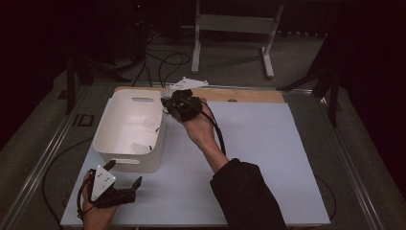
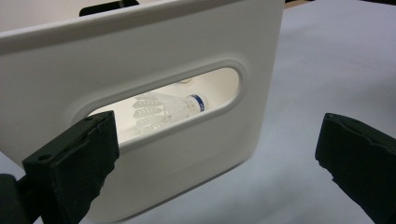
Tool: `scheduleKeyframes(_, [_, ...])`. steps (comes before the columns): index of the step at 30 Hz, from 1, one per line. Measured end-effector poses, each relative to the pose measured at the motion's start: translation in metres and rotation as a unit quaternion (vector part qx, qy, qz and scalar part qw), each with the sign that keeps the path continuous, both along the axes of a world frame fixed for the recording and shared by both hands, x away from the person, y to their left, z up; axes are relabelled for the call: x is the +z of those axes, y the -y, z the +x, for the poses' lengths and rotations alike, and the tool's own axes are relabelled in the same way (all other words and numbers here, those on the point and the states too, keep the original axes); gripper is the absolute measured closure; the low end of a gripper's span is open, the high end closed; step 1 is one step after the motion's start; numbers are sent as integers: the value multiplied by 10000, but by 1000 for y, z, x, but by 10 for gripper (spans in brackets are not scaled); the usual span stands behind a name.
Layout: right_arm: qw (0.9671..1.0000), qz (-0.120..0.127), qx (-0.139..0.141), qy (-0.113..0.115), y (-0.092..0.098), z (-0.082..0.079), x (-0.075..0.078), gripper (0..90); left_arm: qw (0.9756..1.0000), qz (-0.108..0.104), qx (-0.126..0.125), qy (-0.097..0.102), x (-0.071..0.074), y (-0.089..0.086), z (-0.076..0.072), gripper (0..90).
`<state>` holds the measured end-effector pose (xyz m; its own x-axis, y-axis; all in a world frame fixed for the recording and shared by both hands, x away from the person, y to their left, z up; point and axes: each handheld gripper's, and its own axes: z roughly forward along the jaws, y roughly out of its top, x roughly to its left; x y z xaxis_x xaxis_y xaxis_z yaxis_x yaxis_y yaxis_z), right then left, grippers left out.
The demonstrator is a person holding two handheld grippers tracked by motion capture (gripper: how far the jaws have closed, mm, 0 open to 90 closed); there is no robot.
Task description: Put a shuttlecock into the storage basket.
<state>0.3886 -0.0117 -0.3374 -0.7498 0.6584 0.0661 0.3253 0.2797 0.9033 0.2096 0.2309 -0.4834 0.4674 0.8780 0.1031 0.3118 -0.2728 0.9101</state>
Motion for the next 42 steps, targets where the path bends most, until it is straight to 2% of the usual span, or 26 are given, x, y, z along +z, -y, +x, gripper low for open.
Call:
scheduleKeyframes(20, [9999, 0, 117, 40, -14, -2, 3, 893, 10000, 3, -4, -13, 0, 1, 0, 1])
scheduleKeyframes(42, [9998, -40, 203, 23, -28, 1, 0, 891, 10000, -2, -9, -9, 0, 0, 0, 1])
